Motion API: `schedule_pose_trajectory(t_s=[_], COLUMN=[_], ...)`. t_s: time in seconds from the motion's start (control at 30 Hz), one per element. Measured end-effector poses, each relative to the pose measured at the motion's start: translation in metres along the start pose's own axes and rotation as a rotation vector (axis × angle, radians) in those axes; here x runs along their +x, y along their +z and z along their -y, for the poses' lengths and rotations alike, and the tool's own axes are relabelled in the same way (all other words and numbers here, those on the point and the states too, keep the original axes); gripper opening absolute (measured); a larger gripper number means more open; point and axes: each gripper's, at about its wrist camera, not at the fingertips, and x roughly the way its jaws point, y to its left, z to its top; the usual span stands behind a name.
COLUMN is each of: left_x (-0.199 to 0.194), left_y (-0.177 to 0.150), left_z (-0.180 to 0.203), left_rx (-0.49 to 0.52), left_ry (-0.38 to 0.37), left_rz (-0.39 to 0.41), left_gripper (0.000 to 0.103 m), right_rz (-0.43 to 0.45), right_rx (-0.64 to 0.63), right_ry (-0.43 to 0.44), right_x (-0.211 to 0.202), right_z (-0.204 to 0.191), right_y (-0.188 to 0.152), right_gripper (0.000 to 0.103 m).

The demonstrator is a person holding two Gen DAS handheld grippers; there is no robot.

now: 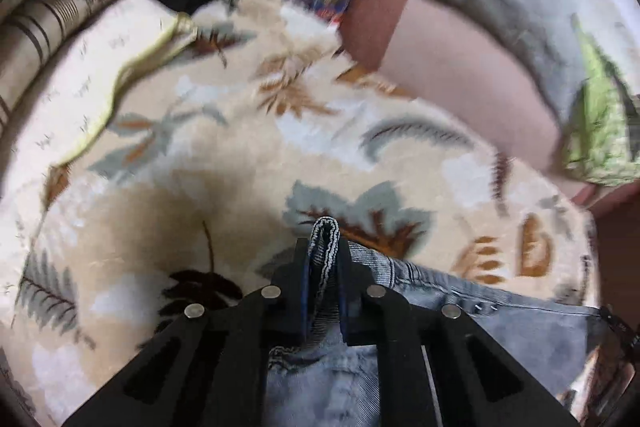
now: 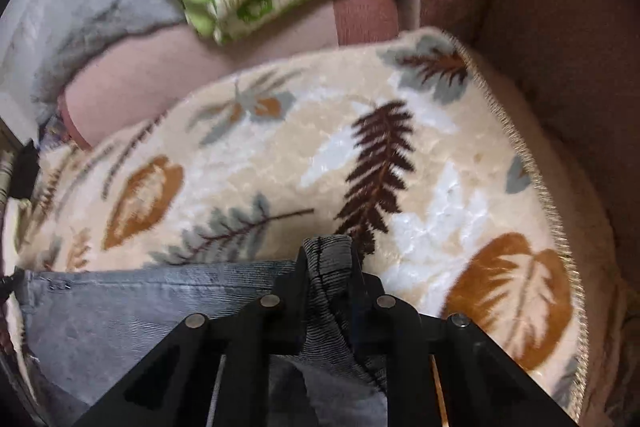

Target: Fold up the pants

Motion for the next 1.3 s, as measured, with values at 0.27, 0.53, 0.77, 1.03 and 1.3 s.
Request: schedule_pose_trajectory(t_s=[0.27,0.53,0.77,1.03,1.3], left_x=[-0.119,-0.172,-0.185,-0.162,-0.100], left_y=[-0.047,-0.154,-0.177,-0.194,-0.233], left_z=[-0.008,-0.075,-0.107,-0.018,-0.032], left_rx=[0.001,-0.040,-0.049,0.172,0.179], left_ry=[-0.120,-0.158,0.031,-0.005,0.143], left_rz=[0.132,0.059,0.032,0.049,-0.035], left_gripper=[0.011,0.013,0.026,0.062,0.073], right_rz=[0.162,0.152,-0.010,0.007,-0.098], right_rx=[0.039,0.108,0.300,0.226,-0.034], right_ry=[0.081,0.162,0.134,0.133,-0.169], right_x=[-0.114,-0.167,-0.167,-0.150,-0.095], right_z=[0.013,0.054,0.108,0.071,0.021], right_y=[-0.035,-0.169,-0.270,-0.192,-0.164], right_gripper=[0.016,0.026,0.067,0.067,0.004])
